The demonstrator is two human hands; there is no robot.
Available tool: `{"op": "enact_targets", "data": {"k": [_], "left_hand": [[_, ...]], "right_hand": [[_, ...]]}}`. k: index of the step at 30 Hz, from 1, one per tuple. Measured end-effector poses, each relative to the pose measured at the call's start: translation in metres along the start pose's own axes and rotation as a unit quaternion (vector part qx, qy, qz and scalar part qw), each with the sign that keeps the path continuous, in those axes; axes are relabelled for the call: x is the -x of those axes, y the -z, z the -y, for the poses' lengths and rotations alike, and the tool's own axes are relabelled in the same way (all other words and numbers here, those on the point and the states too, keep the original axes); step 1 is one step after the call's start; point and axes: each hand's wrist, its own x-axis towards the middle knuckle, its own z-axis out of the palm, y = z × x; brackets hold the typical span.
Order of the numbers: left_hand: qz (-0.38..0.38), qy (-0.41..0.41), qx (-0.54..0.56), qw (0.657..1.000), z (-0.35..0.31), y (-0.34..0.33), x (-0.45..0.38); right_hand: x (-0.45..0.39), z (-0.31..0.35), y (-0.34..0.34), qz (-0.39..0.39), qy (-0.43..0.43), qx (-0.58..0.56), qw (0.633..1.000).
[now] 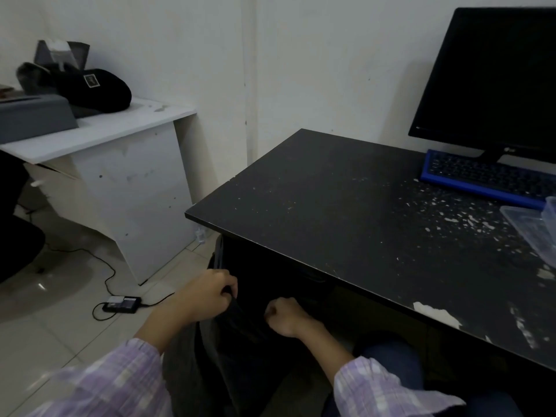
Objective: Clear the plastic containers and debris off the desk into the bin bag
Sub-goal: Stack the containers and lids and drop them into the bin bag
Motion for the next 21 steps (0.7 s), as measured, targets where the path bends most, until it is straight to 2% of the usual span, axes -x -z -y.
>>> {"op": "enact_targets", "data": {"k": [7, 13, 17, 21], "left_hand": [[-0.087, 0.003, -0.050, 0.995, -0.028, -0.006, -0.002], [-0.197, -0.057, -0.014, 0.979, -0.064, 0.012, -0.001], [-0.230, -0.098, 0.011, 0.968, -0.098, 0.032, -0.006], [-0.253, -0.122, 0.031, 0.959, -0.141, 0.045, -0.023]], "right_hand": [[0.039, 0.011, 0.025, -0.108, 0.060, -0.022, 0.992], [0.104, 0.017, 0.054, -0.197, 0.113, -0.037, 0.973], [0.144, 0.011, 0.078, -0.269, 0.135, -0.044, 0.953], [0.173, -0.010, 0.108, -0.341, 0.113, -0.028, 0.933]]}}
